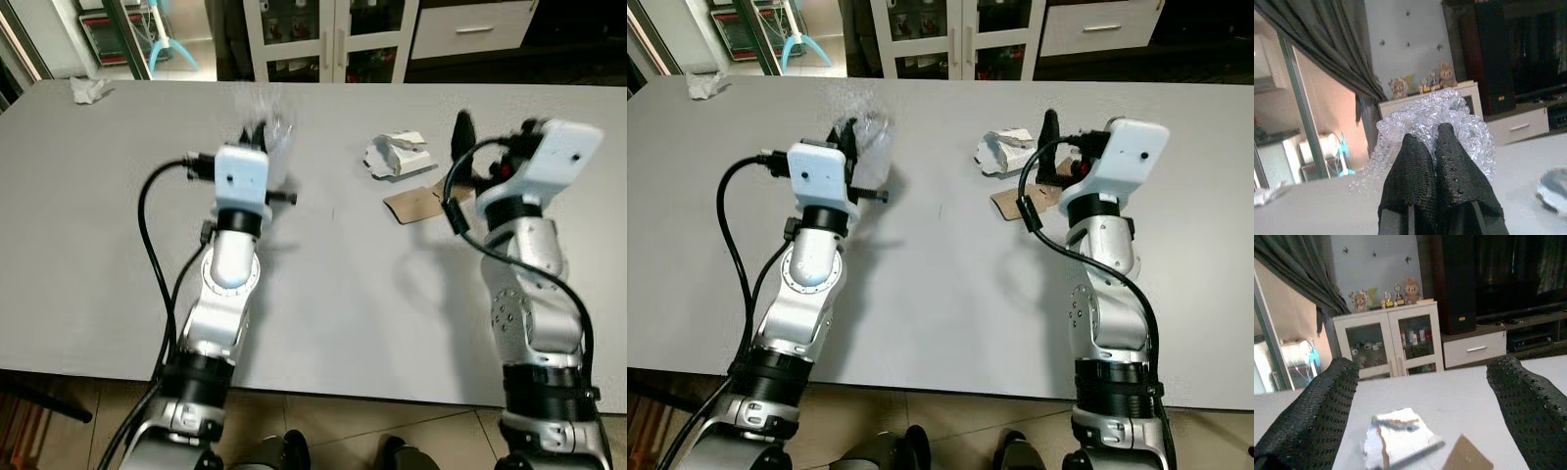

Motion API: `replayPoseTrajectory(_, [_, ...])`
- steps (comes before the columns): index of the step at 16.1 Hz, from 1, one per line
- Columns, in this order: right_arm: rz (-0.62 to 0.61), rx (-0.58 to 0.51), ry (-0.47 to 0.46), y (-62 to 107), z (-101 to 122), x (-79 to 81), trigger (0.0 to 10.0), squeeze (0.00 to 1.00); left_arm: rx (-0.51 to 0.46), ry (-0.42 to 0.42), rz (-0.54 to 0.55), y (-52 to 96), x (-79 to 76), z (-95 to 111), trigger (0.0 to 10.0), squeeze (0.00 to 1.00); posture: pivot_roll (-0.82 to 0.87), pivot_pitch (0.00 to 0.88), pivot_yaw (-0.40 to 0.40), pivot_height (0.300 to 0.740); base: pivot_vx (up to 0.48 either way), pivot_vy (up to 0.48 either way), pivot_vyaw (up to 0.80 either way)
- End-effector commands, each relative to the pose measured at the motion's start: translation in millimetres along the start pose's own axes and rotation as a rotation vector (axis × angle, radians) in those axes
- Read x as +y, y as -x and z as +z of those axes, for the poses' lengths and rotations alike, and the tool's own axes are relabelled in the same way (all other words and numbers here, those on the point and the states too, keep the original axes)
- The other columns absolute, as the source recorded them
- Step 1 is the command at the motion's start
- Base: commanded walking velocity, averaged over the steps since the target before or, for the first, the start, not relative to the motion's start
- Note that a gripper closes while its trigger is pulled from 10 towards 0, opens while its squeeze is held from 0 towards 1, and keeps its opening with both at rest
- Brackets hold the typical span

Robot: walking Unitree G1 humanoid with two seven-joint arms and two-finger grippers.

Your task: Picking trash to rubbish bin

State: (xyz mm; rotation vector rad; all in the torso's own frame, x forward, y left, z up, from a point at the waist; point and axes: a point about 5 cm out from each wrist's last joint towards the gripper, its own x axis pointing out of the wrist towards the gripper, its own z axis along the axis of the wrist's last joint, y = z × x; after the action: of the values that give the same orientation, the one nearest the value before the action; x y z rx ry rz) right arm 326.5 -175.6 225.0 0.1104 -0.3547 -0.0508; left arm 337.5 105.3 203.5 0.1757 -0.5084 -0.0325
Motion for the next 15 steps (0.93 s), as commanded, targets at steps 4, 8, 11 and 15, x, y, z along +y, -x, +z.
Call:
replayPoseTrajectory(4, [0.015,0.016,0.018,6.9,-3,7.4,10.0,0.0,0.004,-0.002,0.024,6.6,2.4,1,10.0,0.0,-0.1,0.094,0.066,0.74,0.0,0.0,0.0])
replayPoseTrajectory(8, [0.021,0.028,0.004,8.6,-5,10.1,10.0,0.0,0.011,-0.01,0.027,8.4,2.5,0,10.0,0.0,-0.09,0.091,0.065,0.74,0.0,0.0,0.0])
replayPoseTrajectory(11, [0.021,0.034,0.001,9.6,-6,11.4,10.0,0.0,0.017,-0.008,0.022,9.3,2.2,0,10.0,0.0,-0.1,0.094,0.067,0.74,0.0,0.0,0.0])
replayPoseTrajectory(15, [0.014,0.043,0.0,11.3,-8,9.7,10.0,0.0,0.022,-0.006,0.018,9.2,0.3,0,10.0,0.0,-0.1,0.101,0.067,0.74,0.0,0.0,0.0])
